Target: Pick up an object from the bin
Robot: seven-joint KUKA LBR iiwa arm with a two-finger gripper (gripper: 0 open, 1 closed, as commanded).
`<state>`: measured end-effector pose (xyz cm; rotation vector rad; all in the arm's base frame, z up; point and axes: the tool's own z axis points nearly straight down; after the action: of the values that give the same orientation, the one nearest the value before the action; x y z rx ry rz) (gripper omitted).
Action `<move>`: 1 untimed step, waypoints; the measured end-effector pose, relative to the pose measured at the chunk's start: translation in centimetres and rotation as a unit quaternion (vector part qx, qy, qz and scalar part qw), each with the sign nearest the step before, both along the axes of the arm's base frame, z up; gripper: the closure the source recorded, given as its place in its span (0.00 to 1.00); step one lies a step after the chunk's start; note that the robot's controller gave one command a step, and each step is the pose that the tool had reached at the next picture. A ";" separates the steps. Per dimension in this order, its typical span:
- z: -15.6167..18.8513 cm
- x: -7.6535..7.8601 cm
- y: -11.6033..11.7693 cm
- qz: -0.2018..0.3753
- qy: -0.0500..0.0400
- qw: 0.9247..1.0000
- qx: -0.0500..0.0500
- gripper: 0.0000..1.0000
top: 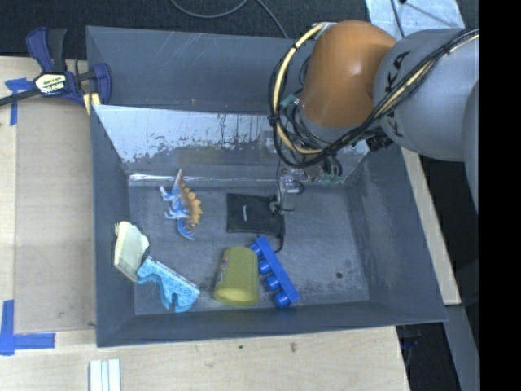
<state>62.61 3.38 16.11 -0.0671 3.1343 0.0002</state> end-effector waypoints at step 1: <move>-2.4 -0.1 -1.2 -0.046 -0.001 0.999 0.000 0.00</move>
Offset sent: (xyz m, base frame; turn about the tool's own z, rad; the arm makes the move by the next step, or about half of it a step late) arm -0.0012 0.0070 -0.0911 0.1246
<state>62.55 2.22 13.75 0.0781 3.1311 0.0003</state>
